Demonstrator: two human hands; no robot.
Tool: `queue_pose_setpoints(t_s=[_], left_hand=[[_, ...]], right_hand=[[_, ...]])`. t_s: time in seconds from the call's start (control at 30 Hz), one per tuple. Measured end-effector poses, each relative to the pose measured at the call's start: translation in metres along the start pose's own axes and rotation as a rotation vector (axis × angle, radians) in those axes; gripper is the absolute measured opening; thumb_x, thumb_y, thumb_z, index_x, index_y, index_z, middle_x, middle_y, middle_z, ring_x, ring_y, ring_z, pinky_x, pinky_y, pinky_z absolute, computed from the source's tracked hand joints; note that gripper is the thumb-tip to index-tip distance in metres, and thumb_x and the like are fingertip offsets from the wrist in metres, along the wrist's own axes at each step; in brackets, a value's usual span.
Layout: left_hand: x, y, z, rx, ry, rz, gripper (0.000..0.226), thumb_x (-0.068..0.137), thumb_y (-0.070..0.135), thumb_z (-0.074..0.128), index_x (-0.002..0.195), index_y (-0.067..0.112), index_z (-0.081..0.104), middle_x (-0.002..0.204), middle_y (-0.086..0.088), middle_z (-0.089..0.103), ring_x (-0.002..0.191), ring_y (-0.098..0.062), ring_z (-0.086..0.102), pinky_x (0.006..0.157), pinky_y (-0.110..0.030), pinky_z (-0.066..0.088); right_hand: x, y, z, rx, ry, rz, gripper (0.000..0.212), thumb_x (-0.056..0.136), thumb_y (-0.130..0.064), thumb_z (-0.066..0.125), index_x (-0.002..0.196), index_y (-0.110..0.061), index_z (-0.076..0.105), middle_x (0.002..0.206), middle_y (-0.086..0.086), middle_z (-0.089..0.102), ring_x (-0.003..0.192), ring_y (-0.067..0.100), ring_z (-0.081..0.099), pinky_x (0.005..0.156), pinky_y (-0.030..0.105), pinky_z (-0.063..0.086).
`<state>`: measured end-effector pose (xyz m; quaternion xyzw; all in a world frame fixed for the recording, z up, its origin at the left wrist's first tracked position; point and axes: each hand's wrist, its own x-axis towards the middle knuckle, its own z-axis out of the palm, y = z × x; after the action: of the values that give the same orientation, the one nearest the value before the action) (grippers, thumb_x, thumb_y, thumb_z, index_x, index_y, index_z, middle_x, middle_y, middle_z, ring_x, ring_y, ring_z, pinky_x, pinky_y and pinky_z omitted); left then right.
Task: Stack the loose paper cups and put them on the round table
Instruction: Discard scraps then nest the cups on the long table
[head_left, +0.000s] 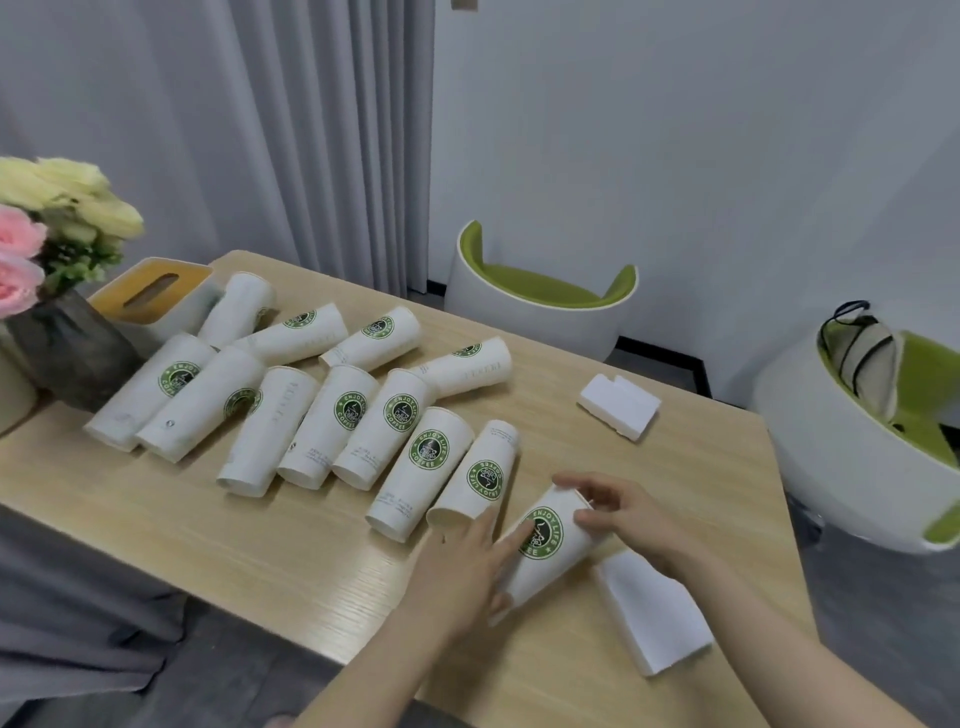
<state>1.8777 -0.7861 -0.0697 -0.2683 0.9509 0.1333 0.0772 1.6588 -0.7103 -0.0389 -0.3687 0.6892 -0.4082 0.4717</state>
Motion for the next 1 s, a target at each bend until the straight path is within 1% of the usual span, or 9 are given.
queue_pose_setpoints(t_s=[0.07,0.27,0.4,0.53,0.67,0.73,0.8,0.87,1.0], left_hand=[[0.001,-0.004,0.002,-0.005,0.023,-0.002,0.081,0.091,0.051,0.05,0.151,0.042,-0.005,0.16,-0.006,0.009,0.135,-0.029,0.034,0.103,-0.041,0.029],[0.003,-0.012,0.007,-0.053,0.115,0.026,0.095,0.084,0.066,0.05,0.148,0.044,-0.017,0.155,0.0,0.023,0.133,-0.023,0.033,0.101,-0.038,0.03],[-0.001,-0.013,0.014,-0.169,0.165,0.023,0.102,0.079,0.071,0.05,0.134,0.047,-0.032,0.15,0.006,0.027,0.134,-0.017,0.032,0.102,-0.035,0.027],[-0.01,-0.017,0.021,-0.287,0.211,-0.027,0.106,0.077,0.066,0.057,0.138,0.046,-0.027,0.151,0.009,0.024,0.136,-0.012,0.027,0.105,-0.031,0.028],[-0.02,-0.024,0.021,-0.293,0.268,-0.042,0.104,0.078,0.059,0.057,0.142,0.043,-0.024,0.149,0.011,0.026,0.131,-0.011,0.031,0.099,-0.027,0.035],[-0.026,-0.029,0.017,-0.277,0.292,-0.06,0.103,0.079,0.057,0.056,0.143,0.041,-0.023,0.149,0.01,0.026,0.132,-0.012,0.031,0.1,-0.029,0.036],[-0.032,-0.037,0.012,-0.262,0.308,-0.083,0.102,0.08,0.056,0.055,0.142,0.041,-0.024,0.15,0.008,0.026,0.131,-0.014,0.032,0.099,-0.03,0.037],[-0.042,-0.047,0.008,-0.239,0.322,-0.125,0.101,0.079,0.057,0.054,0.141,0.042,-0.024,0.15,0.009,0.025,0.13,-0.015,0.035,0.097,-0.031,0.037],[-0.065,-0.07,0.001,-0.262,0.36,-0.211,0.1,0.076,0.056,0.056,0.144,0.041,-0.015,0.145,0.006,0.033,0.12,-0.02,0.043,0.09,-0.035,0.041]], right_hand=[[-0.004,-0.004,0.006,0.04,-0.001,0.012,0.046,0.082,0.013,0.06,0.111,-0.022,0.069,0.109,-0.007,0.07,0.101,0.009,0.06,0.089,0.021,0.049],[-0.007,-0.014,0.028,0.098,-0.081,0.034,0.045,0.083,0.012,0.058,0.118,-0.015,0.065,0.118,0.019,0.063,0.104,0.024,0.061,0.099,0.04,0.047],[-0.004,-0.018,0.043,0.134,-0.157,0.039,0.046,0.084,0.011,0.059,0.117,-0.02,0.065,0.106,0.014,0.066,0.097,0.023,0.065,0.088,0.034,0.053],[0.002,-0.021,0.056,0.129,-0.235,0.028,0.05,0.084,0.009,0.061,0.124,-0.02,0.06,0.095,0.01,0.064,0.09,0.021,0.065,0.081,0.03,0.054],[0.015,-0.024,0.062,0.08,-0.207,-0.031,0.035,0.092,-0.008,0.059,0.124,-0.022,0.061,0.092,-0.002,0.069,0.086,0.013,0.065,0.071,0.025,0.053],[0.025,-0.025,0.063,-0.114,-0.108,-0.136,0.032,0.095,-0.008,0.054,0.122,-0.025,0.06,0.105,0.0,0.067,0.095,0.016,0.061,0.076,0.018,0.048],[0.036,-0.024,0.062,-0.449,-0.079,-0.274,0.04,0.094,-0.005,0.055,0.127,-0.027,0.055,0.123,0.0,0.058,0.113,0.018,0.053,0.092,0.018,0.041],[0.05,-0.021,0.063,-0.803,-0.18,-0.357,0.053,0.092,-0.005,0.055,0.139,-0.028,0.045,0.141,-0.001,0.046,0.131,0.02,0.038,0.108,0.032,0.03],[0.07,-0.016,0.074,-1.203,-0.375,-0.35,0.073,0.089,-0.015,0.057,0.148,-0.041,0.022,0.159,-0.013,0.013,0.146,0.01,0.007,0.111,0.036,0.009]])
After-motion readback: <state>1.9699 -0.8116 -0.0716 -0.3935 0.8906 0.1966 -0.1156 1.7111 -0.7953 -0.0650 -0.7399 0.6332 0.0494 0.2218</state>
